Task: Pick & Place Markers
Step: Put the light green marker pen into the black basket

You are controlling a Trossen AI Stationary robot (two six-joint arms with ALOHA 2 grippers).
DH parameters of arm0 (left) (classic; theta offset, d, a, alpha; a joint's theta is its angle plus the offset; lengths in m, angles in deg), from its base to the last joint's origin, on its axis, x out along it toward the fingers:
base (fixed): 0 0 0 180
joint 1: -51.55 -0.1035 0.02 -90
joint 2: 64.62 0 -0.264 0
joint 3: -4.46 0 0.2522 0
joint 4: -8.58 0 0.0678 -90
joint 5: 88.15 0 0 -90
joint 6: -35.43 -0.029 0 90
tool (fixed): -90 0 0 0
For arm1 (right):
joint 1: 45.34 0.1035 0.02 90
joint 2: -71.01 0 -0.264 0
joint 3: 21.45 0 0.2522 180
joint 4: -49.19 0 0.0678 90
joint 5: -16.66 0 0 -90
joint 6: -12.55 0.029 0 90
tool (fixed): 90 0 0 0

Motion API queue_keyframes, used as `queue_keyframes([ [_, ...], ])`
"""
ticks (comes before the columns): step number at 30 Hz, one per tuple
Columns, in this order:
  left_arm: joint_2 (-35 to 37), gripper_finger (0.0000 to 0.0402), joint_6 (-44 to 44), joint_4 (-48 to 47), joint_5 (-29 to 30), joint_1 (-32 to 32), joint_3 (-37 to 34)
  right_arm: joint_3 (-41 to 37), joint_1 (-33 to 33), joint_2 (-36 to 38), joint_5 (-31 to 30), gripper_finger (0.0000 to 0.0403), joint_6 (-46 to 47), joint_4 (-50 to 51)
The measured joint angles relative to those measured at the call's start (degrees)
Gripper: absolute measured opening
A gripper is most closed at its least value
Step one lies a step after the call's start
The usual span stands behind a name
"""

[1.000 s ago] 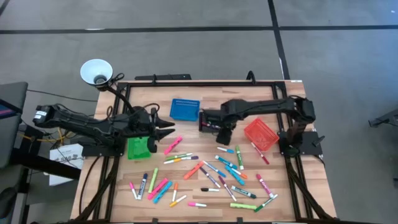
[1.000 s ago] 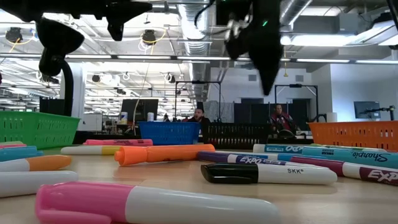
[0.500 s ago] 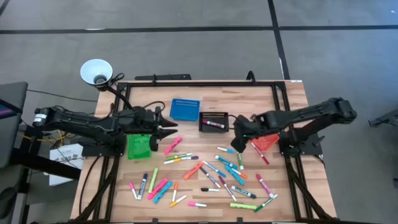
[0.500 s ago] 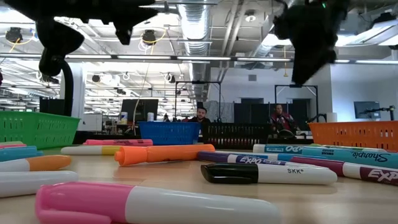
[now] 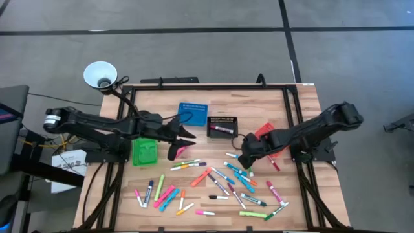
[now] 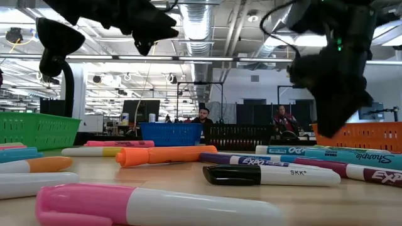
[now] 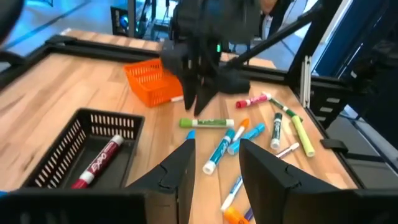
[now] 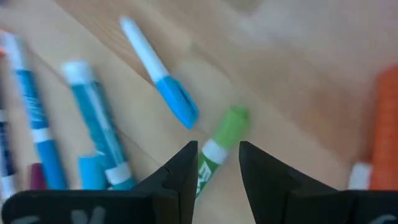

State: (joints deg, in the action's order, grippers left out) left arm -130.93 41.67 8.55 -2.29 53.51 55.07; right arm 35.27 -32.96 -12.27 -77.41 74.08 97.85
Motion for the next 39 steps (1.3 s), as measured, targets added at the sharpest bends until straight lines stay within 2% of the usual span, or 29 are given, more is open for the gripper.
queue_keyframes([
  [5,2.21,0.012,0.0,0.1,0.0,-0.14,0.01,2.33,-0.13,-5.41,1.13,0.0107,1.42,0.56],
  [15,4.09,0.012,0.0,-0.9,0.0,-0.14,-0.03,4.83,-0.13,-13.16,1.15,0.0106,-1.54,1.25],
  [21,4.01,0.012,0.01,-0.89,0.02,-0.14,-0.03,8.52,-0.16,-13.45,2.45,0.0069,-6.91,5.48],
  [25,4.03,0.012,0.02,-0.97,0.01,-0.14,-0.03,12.86,-0.93,-10.56,2.23,0.0047,-11.84,9.53],
  [29,4.03,0.012,0.02,-0.99,0.0,-0.13,-0.03,17.37,-2.86,-7.81,-4.58,0.0055,-16.79,11.81],
  [32,4.03,0.012,0.02,-0.91,0.0,-0.09,-0.03,20.64,-4.95,-5.87,-12.32,0.0074,-23.98,8.83],
  [35,4.03,0.012,0.02,-0.89,0.0,-0.09,-0.03,22.14,-8.11,-5.97,-18.25,0.0077,-39.26,1.69],
  [37,4.03,0.012,0.02,-0.87,0.01,-0.09,-0.05,22.4,-10.86,-6.64,-18.4,0.0069,-52.51,-6.69],
  [39,4.03,0.012,0.02,-0.89,0.0,-0.09,-0.05,22.51,-13.46,-8.46,-14.7,0.006,-63.7,-14.91],
])
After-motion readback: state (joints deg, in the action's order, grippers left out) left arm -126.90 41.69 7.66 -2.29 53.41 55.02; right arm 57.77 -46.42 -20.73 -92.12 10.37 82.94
